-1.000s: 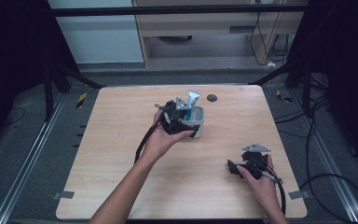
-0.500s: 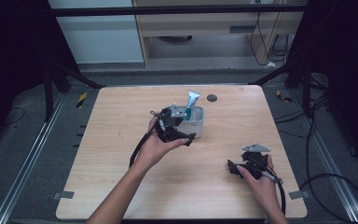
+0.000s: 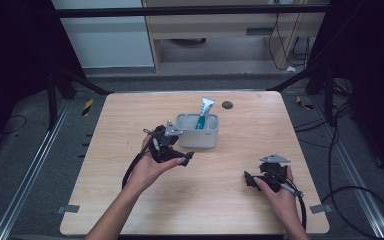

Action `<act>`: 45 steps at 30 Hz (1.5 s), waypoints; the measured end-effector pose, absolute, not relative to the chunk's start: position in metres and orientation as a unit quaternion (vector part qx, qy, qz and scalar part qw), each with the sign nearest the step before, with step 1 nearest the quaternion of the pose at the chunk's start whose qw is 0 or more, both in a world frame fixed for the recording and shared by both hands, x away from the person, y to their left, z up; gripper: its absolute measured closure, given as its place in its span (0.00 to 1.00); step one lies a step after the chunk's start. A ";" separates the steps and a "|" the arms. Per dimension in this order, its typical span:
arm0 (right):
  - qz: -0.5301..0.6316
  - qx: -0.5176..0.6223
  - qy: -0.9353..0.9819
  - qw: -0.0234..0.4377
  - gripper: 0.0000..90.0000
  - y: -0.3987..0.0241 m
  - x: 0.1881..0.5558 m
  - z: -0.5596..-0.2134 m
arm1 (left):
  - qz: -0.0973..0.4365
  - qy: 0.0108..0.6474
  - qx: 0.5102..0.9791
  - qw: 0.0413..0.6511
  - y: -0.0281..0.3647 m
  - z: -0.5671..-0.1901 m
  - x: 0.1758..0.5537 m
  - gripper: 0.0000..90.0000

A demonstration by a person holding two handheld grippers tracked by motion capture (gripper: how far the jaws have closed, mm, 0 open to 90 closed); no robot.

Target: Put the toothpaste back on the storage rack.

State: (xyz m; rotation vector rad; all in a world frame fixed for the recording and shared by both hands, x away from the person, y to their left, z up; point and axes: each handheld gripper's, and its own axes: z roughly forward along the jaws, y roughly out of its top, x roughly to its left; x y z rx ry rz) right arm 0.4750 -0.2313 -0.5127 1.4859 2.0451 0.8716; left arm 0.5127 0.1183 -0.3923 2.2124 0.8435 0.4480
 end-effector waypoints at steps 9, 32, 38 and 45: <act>0.317 0.541 0.744 0.232 0.00 -0.231 0.475 -0.513 | 0.173 0.344 0.856 0.345 0.140 -0.407 0.509 0.05; 0.317 0.541 0.744 0.232 0.00 -0.231 0.475 -0.513 | 0.177 0.400 0.844 0.310 0.202 -0.454 0.509 0.05; 0.317 0.541 0.744 0.232 0.00 -0.231 0.475 -0.513 | 0.177 0.418 0.838 0.305 0.220 -0.466 0.509 0.05; 0.317 0.541 0.744 0.232 0.00 -0.231 0.475 -0.513 | 0.180 0.435 0.831 0.297 0.238 -0.476 0.510 0.05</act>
